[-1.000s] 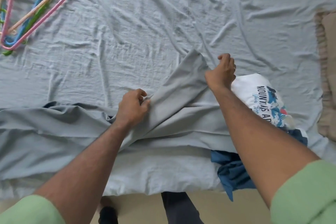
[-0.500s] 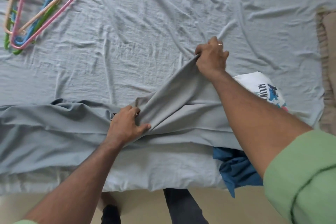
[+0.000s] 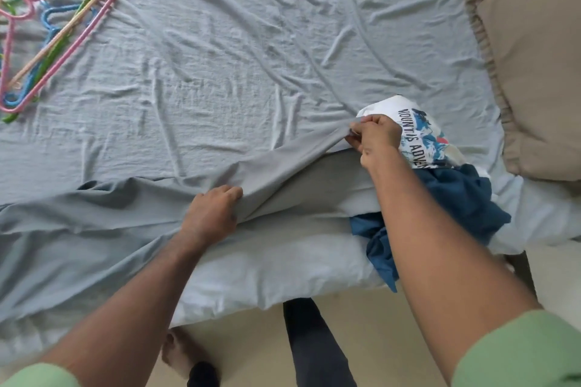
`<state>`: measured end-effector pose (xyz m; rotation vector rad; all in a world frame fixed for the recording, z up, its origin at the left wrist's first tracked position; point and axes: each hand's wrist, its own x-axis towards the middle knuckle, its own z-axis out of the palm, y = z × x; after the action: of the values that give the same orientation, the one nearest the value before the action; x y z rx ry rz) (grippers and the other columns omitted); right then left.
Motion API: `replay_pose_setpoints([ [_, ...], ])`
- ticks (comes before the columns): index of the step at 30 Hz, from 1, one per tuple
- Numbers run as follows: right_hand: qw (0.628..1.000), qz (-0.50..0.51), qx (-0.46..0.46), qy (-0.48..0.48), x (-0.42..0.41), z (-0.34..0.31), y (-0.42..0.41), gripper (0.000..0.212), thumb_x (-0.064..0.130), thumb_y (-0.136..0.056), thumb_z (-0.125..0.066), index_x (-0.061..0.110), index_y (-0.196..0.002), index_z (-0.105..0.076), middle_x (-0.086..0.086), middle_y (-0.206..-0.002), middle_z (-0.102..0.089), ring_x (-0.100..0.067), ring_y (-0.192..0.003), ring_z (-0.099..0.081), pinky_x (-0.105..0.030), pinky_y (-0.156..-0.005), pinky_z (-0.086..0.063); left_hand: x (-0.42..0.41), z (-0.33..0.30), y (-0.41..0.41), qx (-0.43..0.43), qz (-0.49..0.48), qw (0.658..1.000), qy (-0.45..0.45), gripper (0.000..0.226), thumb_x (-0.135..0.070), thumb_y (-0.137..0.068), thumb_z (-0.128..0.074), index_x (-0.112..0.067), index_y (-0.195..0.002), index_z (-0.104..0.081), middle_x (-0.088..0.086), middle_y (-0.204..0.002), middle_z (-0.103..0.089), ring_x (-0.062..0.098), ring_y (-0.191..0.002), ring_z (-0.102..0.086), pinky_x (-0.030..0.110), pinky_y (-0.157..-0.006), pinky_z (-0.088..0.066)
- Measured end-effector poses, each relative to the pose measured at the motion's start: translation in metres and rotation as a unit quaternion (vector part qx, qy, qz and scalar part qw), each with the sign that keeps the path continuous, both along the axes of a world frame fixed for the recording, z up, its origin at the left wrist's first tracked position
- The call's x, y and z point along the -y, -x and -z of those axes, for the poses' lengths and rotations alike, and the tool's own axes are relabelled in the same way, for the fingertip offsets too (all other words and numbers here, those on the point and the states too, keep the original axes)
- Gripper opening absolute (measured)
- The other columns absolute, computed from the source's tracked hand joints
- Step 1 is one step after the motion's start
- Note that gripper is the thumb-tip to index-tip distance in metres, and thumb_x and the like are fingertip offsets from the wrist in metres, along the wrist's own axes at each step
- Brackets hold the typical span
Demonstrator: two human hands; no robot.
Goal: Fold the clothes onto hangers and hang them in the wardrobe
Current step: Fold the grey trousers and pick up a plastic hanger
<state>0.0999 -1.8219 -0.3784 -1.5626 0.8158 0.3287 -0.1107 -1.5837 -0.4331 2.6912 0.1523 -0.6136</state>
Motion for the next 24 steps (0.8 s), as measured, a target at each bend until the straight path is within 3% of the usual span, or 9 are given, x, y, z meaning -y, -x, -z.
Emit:
replay_pose_setpoints([
  [2, 0.997, -0.036, 0.052, 0.031, 0.012, -0.007, 0.005, 0.035, -0.017, -0.084, -0.054, 0.016, -0.079, -0.065, -0.007, -0.082, -0.064, -0.016, -0.063, -0.059, -0.023, -0.049, -0.052, -0.002, 0.001, 0.012, -0.034, 0.009, 0.998, -0.051, 0.026, -0.011, -0.080, -0.062, -0.026, -0.091, -0.044, -0.001, -0.099, -0.057, 0.028, -0.101, -0.059, 0.035, -0.073, -0.028],
  [5, 0.983, -0.068, 0.136, 0.099, 0.041, -0.022, 0.031, 0.043, -0.012, -0.077, -0.060, 0.028, -0.082, -0.075, 0.003, -0.094, -0.072, -0.015, -0.080, -0.064, -0.030, -0.064, -0.057, -0.001, 0.003, 0.030, 0.004, -0.002, 0.999, -0.052, 0.027, 0.003, -0.078, -0.058, -0.021, -0.082, -0.047, 0.002, -0.081, -0.053, 0.035, -0.076, -0.059, 0.037, -0.069, -0.032],
  [8, 0.968, -0.066, 0.133, 0.205, 0.073, -0.022, 0.073, 0.043, -0.009, -0.068, -0.063, 0.032, -0.074, -0.073, 0.017, -0.085, -0.070, -0.012, -0.083, -0.063, -0.040, -0.078, -0.058, 0.004, 0.009, 0.048, 0.044, 0.044, 0.994, -0.085, 0.029, 0.006, -0.077, -0.061, -0.019, -0.077, -0.050, 0.004, -0.071, -0.053, 0.032, -0.059, -0.057, 0.036, -0.064, -0.033],
  [12, 0.943, -0.073, 0.050, 0.320, 0.095, -0.008, 0.104, 0.029, -0.005, -0.070, -0.066, 0.024, -0.072, -0.069, 0.010, -0.078, -0.069, -0.016, -0.077, -0.067, -0.043, -0.080, -0.060, 0.009, 0.014, 0.059, -0.032, 0.078, 0.991, -0.105, 0.036, 0.001, -0.078, -0.057, -0.022, -0.106, -0.054, 0.002, -0.100, -0.058, 0.028, -0.095, -0.063, 0.037, -0.073, -0.031],
  [15, 0.927, -0.121, 0.056, 0.352, 0.095, -0.007, 0.106, 0.018, 0.009, -0.072, -0.081, 0.019, -0.079, -0.068, 0.008, -0.084, -0.070, -0.016, -0.081, -0.066, -0.038, -0.081, -0.057, 0.008, 0.016, 0.065, -0.082, 0.077, 0.991, -0.076, 0.039, -0.031, -0.085, -0.066, -0.028, -0.119, -0.047, -0.003, -0.114, -0.053, 0.023, -0.111, -0.058, 0.035, -0.079, -0.034],
  [17, 0.911, -0.162, 0.060, 0.376, 0.093, -0.012, 0.104, 0.029, 0.021, -0.076, -0.085, 0.015, -0.095, -0.063, 0.007, -0.096, -0.065, -0.017, -0.090, -0.060, -0.031, -0.079, -0.048, 0.007, 0.016, 0.068, -0.076, 0.047, 0.996, -0.027, 0.051, -0.055, -0.083, -0.067, -0.034, -0.124, -0.046, -0.006, -0.117, -0.055, 0.022, -0.112, -0.059, 0.036, -0.079, -0.040],
  [19, 0.891, -0.200, 0.048, 0.405, 0.090, -0.018, 0.100, 0.046, 0.033, -0.080, -0.084, 0.016, -0.111, -0.054, 0.004, -0.107, -0.057, -0.019, -0.097, -0.052, -0.031, -0.079, -0.041, 0.005, 0.015, 0.065, -0.058, -0.009, 0.998, 0.029, 0.058, -0.064, -0.086, -0.060, -0.034, -0.132, -0.042, -0.002, -0.115, -0.062, 0.026, -0.107, -0.063, 0.038, -0.075, -0.045],
  [22, 0.862, -0.237, 0.033, 0.447, 0.090, -0.020, 0.089, 0.051, 0.040, -0.084, -0.078, 0.020, -0.122, -0.051, -0.006, -0.123, -0.064, -0.029, -0.113, -0.058, -0.041, -0.089, -0.050, 0.002, 0.016, 0.054, -0.070, -0.074, 0.992, 0.071, 0.062, -0.059, -0.093, -0.055, -0.034, -0.143, -0.028, 0.007, -0.105, -0.070, 0.036, -0.103, -0.065, 0.042, -0.075, -0.048],
  [24, 0.849, -0.271, 0.010, 0.454, 0.092, -0.020, 0.082, 0.051, 0.048, -0.087, -0.073, 0.021, -0.126, -0.055, -0.006, -0.131, -0.063, -0.031, -0.121, -0.057, -0.046, -0.098, -0.049, -0.001, 0.015, 0.044, -0.088, -0.094, 0.990, 0.057, 0.066, -0.052, -0.095, -0.055, -0.037, -0.149, -0.019, 0.011, -0.112, -0.070, 0.038, -0.107, -0.063, 0.044, -0.078, -0.049],
])
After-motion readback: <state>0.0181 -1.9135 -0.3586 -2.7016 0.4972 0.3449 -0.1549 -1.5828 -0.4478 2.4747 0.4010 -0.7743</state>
